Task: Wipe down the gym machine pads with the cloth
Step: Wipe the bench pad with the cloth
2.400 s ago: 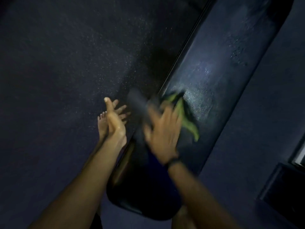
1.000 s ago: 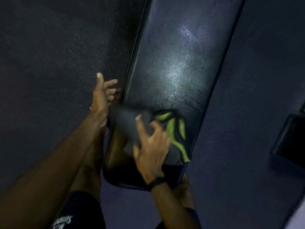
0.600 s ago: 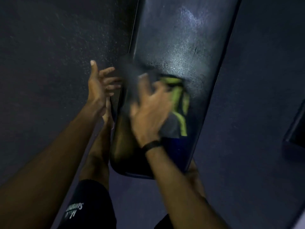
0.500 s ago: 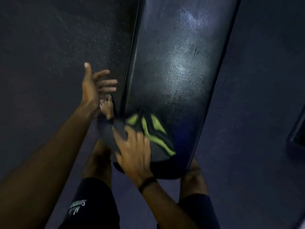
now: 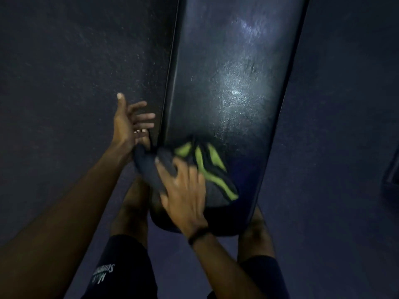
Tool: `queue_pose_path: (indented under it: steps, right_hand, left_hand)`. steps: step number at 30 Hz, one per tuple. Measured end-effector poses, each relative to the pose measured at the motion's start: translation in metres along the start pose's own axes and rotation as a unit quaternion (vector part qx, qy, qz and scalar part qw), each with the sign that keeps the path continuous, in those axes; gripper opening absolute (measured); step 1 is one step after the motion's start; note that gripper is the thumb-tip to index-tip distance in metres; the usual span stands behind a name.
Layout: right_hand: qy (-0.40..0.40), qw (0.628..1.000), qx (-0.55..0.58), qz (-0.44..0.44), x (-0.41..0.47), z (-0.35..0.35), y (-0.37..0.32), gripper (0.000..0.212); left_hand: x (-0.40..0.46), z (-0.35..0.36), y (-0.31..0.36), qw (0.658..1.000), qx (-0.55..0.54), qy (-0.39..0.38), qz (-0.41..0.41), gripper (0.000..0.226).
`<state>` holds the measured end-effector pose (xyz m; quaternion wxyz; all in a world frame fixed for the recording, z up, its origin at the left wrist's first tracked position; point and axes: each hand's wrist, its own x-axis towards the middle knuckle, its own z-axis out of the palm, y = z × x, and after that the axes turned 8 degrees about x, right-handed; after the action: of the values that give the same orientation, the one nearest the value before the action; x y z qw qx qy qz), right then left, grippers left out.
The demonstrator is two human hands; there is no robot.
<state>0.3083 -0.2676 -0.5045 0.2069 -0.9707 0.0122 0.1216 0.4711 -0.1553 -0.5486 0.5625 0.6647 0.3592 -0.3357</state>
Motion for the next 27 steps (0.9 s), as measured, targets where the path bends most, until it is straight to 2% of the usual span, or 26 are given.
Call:
queue_pose_path:
  steps: [1,3,5,7,8,9,10,12,14,15,17,19,20,22,23,25,27]
  right_hand:
    - [-0.019,1.0,0.006,-0.008,-0.037,0.0,0.012,0.095]
    - [-0.012,0.999,0.022,0.03,-0.082,-0.017,0.056,0.107]
    - [0.082,0.987,0.032,0.133,-0.065,-0.041,0.105,0.087]
    - [0.214,0.93,0.071,0.289,0.012,-0.061,0.133,0.055]
    - [0.272,0.894,0.078,0.347,0.067,-0.069,0.138,0.049]
    - [0.299,0.881,0.057,0.363,0.116,-0.073,0.133,0.05]
    - [0.286,0.898,0.029,0.335,0.155,-0.071,0.119,0.054]
    - [0.183,0.968,-0.015,0.168,0.175,-0.055,0.064,0.064]
    - [0.061,0.998,-0.003,0.021,0.124,-0.037,0.022,0.07]
    - [0.023,1.0,0.01,-0.006,0.085,-0.031,0.021,0.074]
    - [0.011,0.999,0.046,0.023,0.017,-0.035,0.057,0.079]
    - [0.059,0.988,0.065,0.127,0.003,-0.055,0.108,0.069]
    - [0.114,0.969,0.072,0.206,0.02,-0.065,0.129,0.059]
    - [0.248,0.903,0.08,0.343,0.099,-0.084,0.148,0.04]
    - [0.286,0.887,0.061,0.357,0.146,-0.089,0.147,0.038]
    - [0.271,0.922,0.003,0.276,0.215,-0.086,0.12,0.048]
    - [0.172,0.977,-0.014,0.127,0.222,-0.073,0.076,0.062]
  left_hand:
    - [0.0,-0.003,0.004,1.0,0.01,0.002,0.006,0.076]
    - [0.0,-0.004,0.014,0.999,0.024,0.01,0.034,0.075]
    - [0.003,0.004,0.021,0.997,0.036,0.016,0.061,0.073]
    - [0.007,0.015,0.022,0.996,0.049,0.011,0.071,0.072]
    - [0.01,0.022,0.022,0.996,0.046,0.009,0.071,0.071]
    - [0.012,0.026,0.02,0.997,0.042,0.009,0.069,0.071]
    - [0.015,0.031,0.019,0.997,0.04,0.009,0.067,0.072]
    - [0.015,0.034,0.021,0.998,0.01,0.018,0.054,0.069]
    - [0.011,0.031,0.027,0.998,-0.042,0.024,0.042,0.065]
    - [0.012,0.027,0.03,0.998,-0.045,0.02,0.043,0.065]
    - [0.012,0.018,0.038,0.999,-0.006,0.013,0.05,0.066]
    - [0.015,0.015,0.044,0.998,0.022,0.015,0.06,0.069]
    - [0.018,0.017,0.046,0.997,0.032,0.017,0.066,0.071]
    - [0.019,0.024,0.046,0.996,0.042,0.016,0.074,0.071]
    - [0.018,0.027,0.045,0.996,0.04,0.017,0.074,0.069]
    - [0.021,0.033,0.042,0.996,0.039,0.024,0.071,0.067]
    - [0.02,0.04,0.045,0.996,0.023,0.043,0.069,0.065]
